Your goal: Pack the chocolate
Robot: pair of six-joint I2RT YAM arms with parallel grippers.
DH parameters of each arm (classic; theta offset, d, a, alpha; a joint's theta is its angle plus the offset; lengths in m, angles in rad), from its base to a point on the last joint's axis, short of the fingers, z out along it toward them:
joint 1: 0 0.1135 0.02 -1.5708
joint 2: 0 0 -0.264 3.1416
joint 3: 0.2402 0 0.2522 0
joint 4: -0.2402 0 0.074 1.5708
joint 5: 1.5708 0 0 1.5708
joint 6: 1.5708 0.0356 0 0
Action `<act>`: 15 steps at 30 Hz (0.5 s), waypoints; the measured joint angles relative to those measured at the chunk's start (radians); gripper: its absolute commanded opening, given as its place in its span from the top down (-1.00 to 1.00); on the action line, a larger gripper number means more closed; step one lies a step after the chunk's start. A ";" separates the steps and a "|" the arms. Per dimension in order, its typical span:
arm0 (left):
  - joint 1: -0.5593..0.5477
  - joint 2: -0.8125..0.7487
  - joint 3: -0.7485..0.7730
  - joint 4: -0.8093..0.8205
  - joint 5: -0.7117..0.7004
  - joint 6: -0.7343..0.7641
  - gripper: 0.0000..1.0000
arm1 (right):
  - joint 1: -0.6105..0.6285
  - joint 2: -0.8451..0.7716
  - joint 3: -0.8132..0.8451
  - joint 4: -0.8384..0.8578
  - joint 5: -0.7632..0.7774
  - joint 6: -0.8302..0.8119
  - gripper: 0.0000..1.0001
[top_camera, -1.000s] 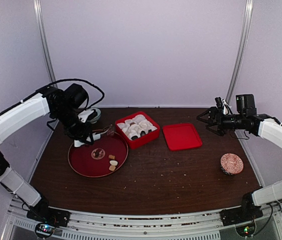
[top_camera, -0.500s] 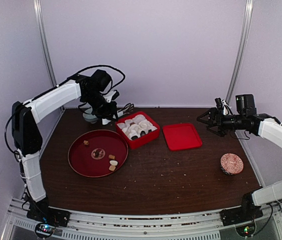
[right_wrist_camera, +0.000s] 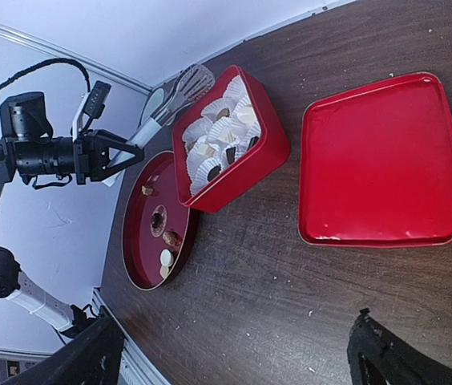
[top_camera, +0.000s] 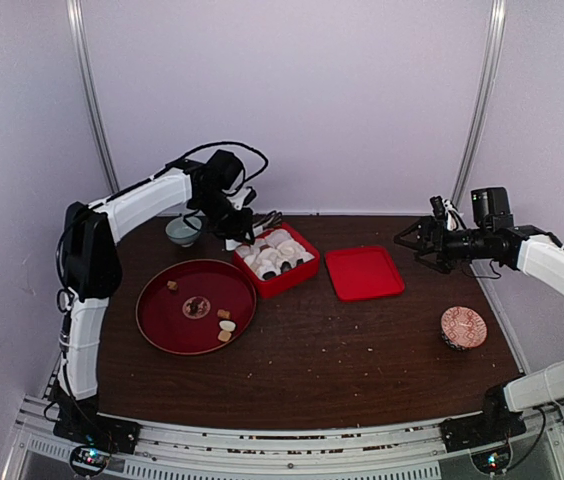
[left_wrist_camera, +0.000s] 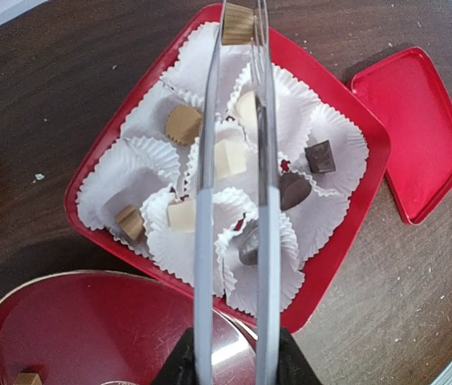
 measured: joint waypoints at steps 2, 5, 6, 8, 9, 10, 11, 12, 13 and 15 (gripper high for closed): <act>0.000 0.018 0.010 0.004 0.008 0.000 0.64 | 0.000 0.000 0.000 -0.002 0.000 -0.002 -1.00; 0.000 0.037 0.013 0.010 0.017 0.000 0.64 | 0.000 0.000 0.002 -0.007 0.001 -0.002 -1.00; 0.000 0.042 0.013 0.010 0.019 0.000 0.64 | 0.000 0.000 0.002 -0.008 0.001 -0.002 -1.00; 0.000 0.051 0.013 0.012 0.023 0.000 0.63 | 0.000 0.000 0.003 -0.013 0.001 -0.002 -0.99; 0.000 0.055 0.013 0.012 0.024 0.000 0.60 | 0.000 0.001 0.006 -0.015 0.001 -0.002 -0.99; 0.000 0.058 0.013 0.012 0.025 0.000 0.58 | 0.000 0.002 0.009 -0.015 0.001 -0.002 -1.00; 0.000 0.061 0.013 0.013 0.025 0.000 0.57 | 0.000 0.003 0.014 -0.017 0.001 -0.002 -0.99; 0.000 0.064 0.013 0.013 0.026 0.000 0.55 | 0.000 0.004 0.018 -0.016 0.001 -0.002 -0.99; 0.000 0.068 0.014 0.014 0.027 0.000 0.52 | 0.000 0.005 0.022 -0.016 0.000 -0.002 -1.00; 0.000 0.077 0.019 0.015 0.028 0.000 0.46 | 0.000 0.008 0.030 -0.017 0.001 -0.003 -1.00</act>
